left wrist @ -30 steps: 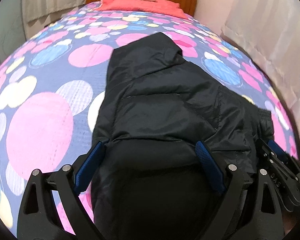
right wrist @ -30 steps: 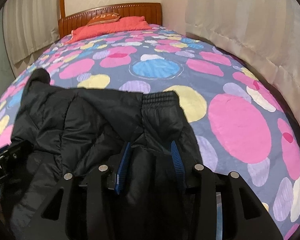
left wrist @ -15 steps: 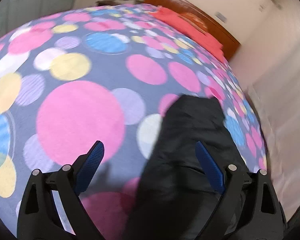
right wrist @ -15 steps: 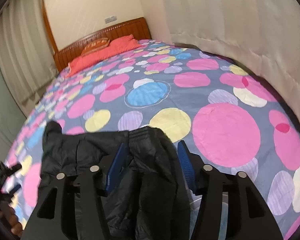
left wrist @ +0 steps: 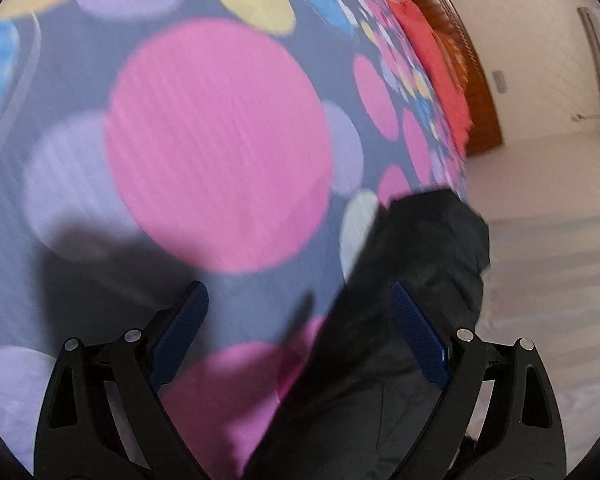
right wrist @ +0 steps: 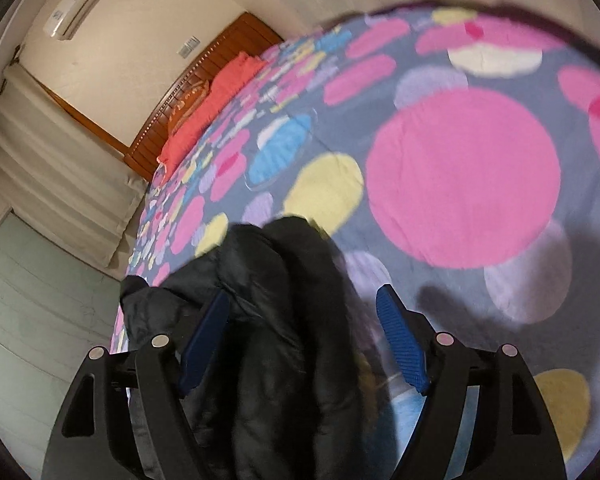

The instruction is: Fold large clothes

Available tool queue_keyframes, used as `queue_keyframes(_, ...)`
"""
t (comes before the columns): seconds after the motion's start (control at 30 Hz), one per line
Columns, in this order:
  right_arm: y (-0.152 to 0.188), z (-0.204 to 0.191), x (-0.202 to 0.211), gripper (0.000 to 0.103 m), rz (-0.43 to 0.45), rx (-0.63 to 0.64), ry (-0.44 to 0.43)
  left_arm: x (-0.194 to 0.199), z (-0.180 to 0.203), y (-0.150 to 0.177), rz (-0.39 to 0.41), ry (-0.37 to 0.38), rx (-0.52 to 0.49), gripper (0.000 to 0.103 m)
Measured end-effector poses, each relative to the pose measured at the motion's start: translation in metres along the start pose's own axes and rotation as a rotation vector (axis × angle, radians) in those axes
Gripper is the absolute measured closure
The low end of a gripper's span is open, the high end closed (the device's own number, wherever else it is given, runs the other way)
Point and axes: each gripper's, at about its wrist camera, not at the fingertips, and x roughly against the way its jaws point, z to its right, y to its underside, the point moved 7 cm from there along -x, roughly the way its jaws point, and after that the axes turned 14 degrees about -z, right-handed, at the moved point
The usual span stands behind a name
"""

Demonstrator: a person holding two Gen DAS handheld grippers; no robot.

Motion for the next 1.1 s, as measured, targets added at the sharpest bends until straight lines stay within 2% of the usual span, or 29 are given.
queue_keyframes(0.07,0.003,0.009,-0.009,0.028,-0.025,-0.017,-0.03,-0.006,0.012,0.006,-0.012,0.033,-0.074,0.011)
queue_keyframes(0.17,0.007,0.016,-0.024,0.028,-0.065,-0.046,-0.096,-0.024,0.02,0.015,-0.092,0.084,-0.077,0.01)
queue_keyframes(0.23,0.011,0.015,-0.034,0.027,-0.094,-0.062,-0.169,-0.031,0.025,0.019,-0.117,0.083,-0.11,0.006)
queue_keyframes(0.3,0.013,0.01,-0.035,0.024,-0.092,-0.039,-0.188,-0.039,0.035,0.021,-0.13,0.06,-0.168,0.002)
queue_keyframes(0.4,0.023,-0.004,-0.047,0.024,-0.179,-0.009,-0.287,-0.049,0.044,0.025,-0.175,0.087,-0.214,0.002)
queue_keyframes(0.5,0.03,-0.016,-0.055,0.022,-0.189,0.074,-0.216,-0.058,0.049,0.025,-0.211,0.102,-0.253,0.002)
queue_keyframes(0.57,0.032,-0.019,-0.057,0.023,-0.185,0.085,-0.199,-0.061,0.051,0.024,-0.219,0.105,-0.269,0.002)
queue_keyframes(0.67,0.038,-0.024,-0.059,0.033,-0.192,0.117,-0.164,-0.067,0.057,0.027,-0.231,0.108,-0.306,0.004)
queue_keyframes(0.73,0.043,-0.026,-0.064,0.05,-0.199,0.124,-0.17,-0.071,0.062,0.033,-0.255,0.129,-0.33,0.016)
queue_keyframes(0.77,0.045,-0.026,-0.067,0.053,-0.211,0.111,-0.193,-0.074,0.064,0.035,-0.27,0.152,-0.32,0.023)
queue_keyframes(0.8,0.046,-0.026,-0.068,0.057,-0.213,0.095,-0.212,-0.071,0.061,0.035,-0.267,0.155,-0.314,0.024)
queue_keyframes(0.93,0.053,-0.029,-0.065,0.064,-0.192,0.071,-0.253,-0.07,0.066,0.038,-0.256,0.133,-0.339,0.029)
queue_keyframes(1.1,0.06,-0.034,-0.061,0.067,-0.177,0.057,-0.265,-0.065,0.074,0.04,-0.246,0.119,-0.355,0.035)
